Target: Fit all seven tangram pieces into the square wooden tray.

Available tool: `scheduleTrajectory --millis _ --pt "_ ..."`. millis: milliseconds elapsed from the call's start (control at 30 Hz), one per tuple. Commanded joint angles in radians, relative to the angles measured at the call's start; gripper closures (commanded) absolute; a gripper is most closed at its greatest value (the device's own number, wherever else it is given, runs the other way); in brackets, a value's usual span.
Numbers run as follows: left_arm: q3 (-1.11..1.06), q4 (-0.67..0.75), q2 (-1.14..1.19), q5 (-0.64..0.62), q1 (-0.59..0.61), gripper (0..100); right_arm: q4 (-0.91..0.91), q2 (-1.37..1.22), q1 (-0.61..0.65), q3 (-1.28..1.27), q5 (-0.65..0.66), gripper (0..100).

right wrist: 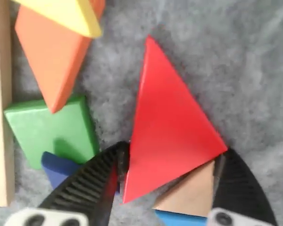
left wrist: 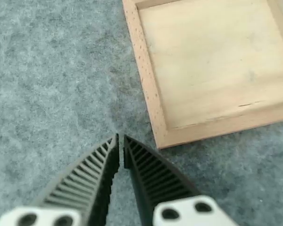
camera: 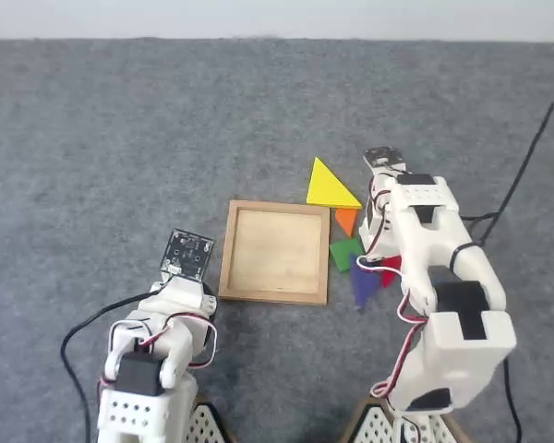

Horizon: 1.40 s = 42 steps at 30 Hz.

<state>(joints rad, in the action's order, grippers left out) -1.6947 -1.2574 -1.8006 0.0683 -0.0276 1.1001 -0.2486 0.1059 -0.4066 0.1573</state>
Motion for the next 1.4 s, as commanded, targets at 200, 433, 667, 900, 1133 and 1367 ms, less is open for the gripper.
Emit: scheduleTrajectory --millis 200,433,667,900,1133,1367 --pt "0.010 -0.003 -0.015 0.003 0.005 98 0.010 -0.015 -0.024 0.114 0.000 71.5" --pt "0.010 -0.003 -0.015 0.003 0.005 98 0.082 -0.027 -0.031 0.244 0.064 62.7" --pt "0.010 -0.003 -0.015 0.003 0.005 98 0.094 -0.027 -0.015 0.236 0.104 66.3" --pt "0.010 -0.003 -0.015 0.003 0.005 98 0.093 -0.059 -0.015 0.213 0.146 66.4" --pt "0.010 -0.003 -0.015 0.003 0.005 98 0.082 -0.171 -0.024 0.242 0.147 66.3" --pt "0.010 -0.003 -0.015 0.003 0.005 98 0.085 -0.157 -0.021 0.233 0.123 66.6"
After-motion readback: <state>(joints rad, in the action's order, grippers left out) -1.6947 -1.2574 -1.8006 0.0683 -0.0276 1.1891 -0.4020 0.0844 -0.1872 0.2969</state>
